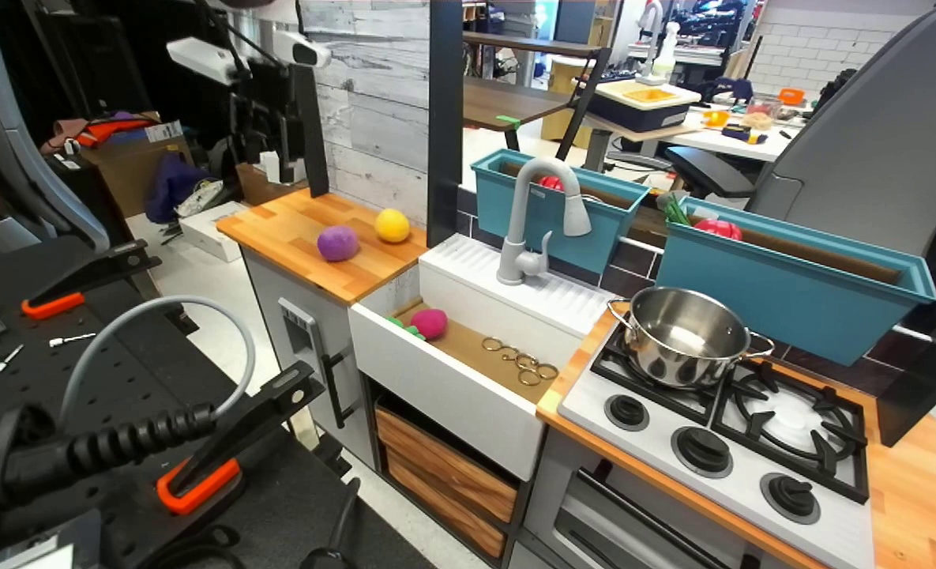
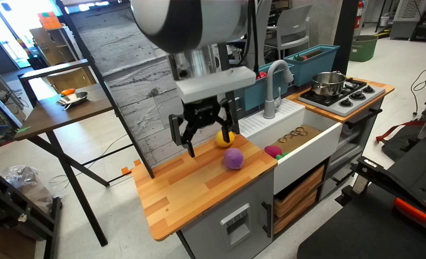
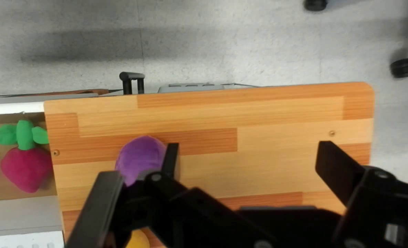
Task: Move the purple object to the right
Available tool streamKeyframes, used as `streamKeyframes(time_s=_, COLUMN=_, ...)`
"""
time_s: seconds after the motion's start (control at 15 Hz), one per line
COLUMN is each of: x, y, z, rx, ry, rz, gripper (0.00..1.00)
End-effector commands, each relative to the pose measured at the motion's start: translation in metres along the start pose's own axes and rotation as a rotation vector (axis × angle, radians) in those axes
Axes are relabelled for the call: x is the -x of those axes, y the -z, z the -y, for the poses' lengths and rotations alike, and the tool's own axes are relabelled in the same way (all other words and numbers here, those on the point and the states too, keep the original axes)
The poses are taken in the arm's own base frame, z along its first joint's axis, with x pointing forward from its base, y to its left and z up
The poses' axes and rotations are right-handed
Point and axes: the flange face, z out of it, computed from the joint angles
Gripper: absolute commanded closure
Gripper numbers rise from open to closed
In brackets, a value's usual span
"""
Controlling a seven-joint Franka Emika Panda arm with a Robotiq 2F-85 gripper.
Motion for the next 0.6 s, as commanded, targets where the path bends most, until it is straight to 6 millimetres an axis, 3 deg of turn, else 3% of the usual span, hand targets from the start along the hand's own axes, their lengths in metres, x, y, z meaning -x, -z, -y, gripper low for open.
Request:
streamKeyframes(time_s=0.0, x=0.034, y=0.051, z=0.001, rx=-0.061, ry=0.071, rz=0.082, gripper=0.0)
streamKeyframes(time_s=0.27, x=0.065, y=0.078, z=0.005, rx=-0.093, ry=0.136, rz=0.189, gripper=0.0)
streamKeyframes(time_s=0.33, x=0.047, y=0.069, z=0.01, rx=-0.062, ry=0.095, rz=0.142, gripper=0.0)
streamKeyframes(time_s=0.53, x=0.049, y=0.072, z=0.01, rx=-0.06, ry=0.097, rz=0.147, gripper=0.0)
